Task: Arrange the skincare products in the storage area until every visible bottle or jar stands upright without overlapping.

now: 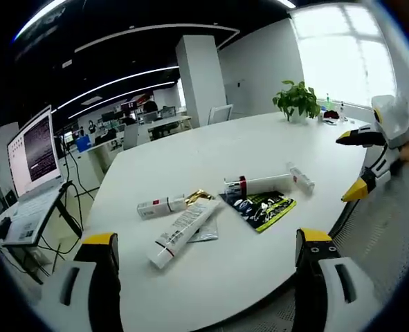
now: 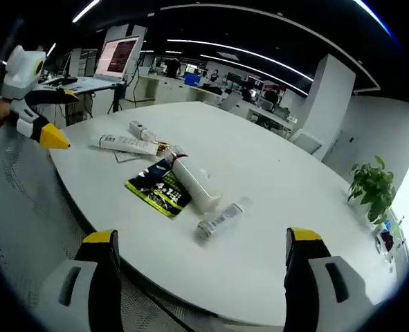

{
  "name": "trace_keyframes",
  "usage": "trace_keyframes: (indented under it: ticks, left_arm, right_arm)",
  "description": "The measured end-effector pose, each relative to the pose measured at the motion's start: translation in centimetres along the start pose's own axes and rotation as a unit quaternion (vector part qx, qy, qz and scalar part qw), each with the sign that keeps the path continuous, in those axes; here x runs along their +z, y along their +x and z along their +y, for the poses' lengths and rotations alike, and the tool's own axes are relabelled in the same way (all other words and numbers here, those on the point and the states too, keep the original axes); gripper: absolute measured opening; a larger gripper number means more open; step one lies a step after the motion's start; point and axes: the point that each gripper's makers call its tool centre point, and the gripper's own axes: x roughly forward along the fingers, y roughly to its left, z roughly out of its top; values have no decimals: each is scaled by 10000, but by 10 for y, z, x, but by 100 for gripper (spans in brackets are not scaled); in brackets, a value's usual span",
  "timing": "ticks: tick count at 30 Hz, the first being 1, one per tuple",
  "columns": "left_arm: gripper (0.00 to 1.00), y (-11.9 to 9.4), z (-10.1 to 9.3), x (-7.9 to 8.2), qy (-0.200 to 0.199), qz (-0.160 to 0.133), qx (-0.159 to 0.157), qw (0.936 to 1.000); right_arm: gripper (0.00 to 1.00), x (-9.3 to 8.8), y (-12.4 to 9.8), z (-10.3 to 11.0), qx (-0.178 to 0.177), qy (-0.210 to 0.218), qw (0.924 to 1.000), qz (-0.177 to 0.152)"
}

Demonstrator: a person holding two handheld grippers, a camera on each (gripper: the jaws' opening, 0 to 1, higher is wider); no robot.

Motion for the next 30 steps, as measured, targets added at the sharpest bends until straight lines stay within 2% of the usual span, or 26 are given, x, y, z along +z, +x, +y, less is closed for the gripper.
trace_keyframes:
  ticks: [10, 15, 30]
  left_arm:
    - [99, 3, 0, -4, -40, 143, -119, 9998]
    - [99, 4, -1, -1, 3, 151, -154, 9998]
    - [99, 12, -7, 9, 159, 136, -309, 9993]
  right_arm:
    - [100, 1, -1, -1, 2, -17, 10000, 7]
    - [100, 1, -1, -1, 59, 24, 10000, 56]
    - [100, 6, -1, -2, 142, -224, 9995, 175]
